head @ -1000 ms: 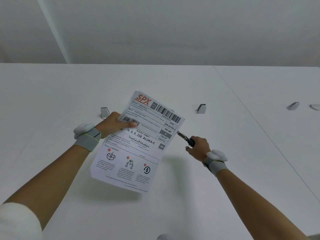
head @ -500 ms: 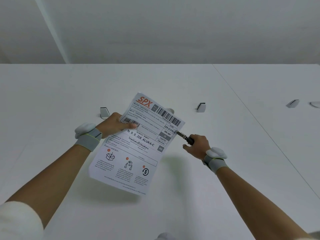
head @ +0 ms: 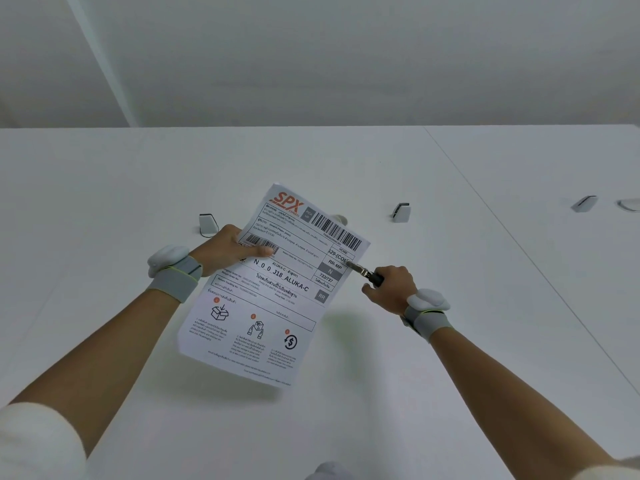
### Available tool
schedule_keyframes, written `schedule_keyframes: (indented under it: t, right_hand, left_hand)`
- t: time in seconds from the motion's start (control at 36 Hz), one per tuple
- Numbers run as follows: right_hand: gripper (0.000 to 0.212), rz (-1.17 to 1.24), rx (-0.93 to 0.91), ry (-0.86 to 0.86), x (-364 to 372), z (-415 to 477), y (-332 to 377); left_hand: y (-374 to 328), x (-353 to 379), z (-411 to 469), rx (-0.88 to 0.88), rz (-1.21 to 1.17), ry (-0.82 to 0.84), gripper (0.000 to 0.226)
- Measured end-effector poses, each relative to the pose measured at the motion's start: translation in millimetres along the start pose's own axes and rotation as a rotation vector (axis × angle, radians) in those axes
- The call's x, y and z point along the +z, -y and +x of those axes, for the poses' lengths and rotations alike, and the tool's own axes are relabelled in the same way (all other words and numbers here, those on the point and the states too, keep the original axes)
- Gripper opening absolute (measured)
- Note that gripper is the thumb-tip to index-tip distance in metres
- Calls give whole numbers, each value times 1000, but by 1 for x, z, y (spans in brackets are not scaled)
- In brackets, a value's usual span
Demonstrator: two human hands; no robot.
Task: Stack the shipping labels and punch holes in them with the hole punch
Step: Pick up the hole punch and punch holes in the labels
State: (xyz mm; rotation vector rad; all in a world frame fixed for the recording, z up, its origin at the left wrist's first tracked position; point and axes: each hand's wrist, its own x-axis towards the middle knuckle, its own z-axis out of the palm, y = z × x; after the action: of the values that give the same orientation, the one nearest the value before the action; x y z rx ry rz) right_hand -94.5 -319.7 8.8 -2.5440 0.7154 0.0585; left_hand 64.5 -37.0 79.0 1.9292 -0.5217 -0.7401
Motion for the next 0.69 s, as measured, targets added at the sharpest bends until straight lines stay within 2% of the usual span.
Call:
schedule_keyframes:
  t: [0.08,0.33,0.47,0.69]
  right_hand:
    - [37,0,14,-28,1,1,0]
    - [36,12,-4,-56,0,3,0]
    - [22,-38,-83,0,1,2,2]
    - [20,-1,-93,-22,6,1,4]
  left_hand:
    - [0,-1,0,-5,-4,5,33]
    - [-2,-3,1,-19,0,-12,31]
    - [-4,-4,1,-9,-14,-42,36]
    - [-7,-6,-2,-34,9,-16,38]
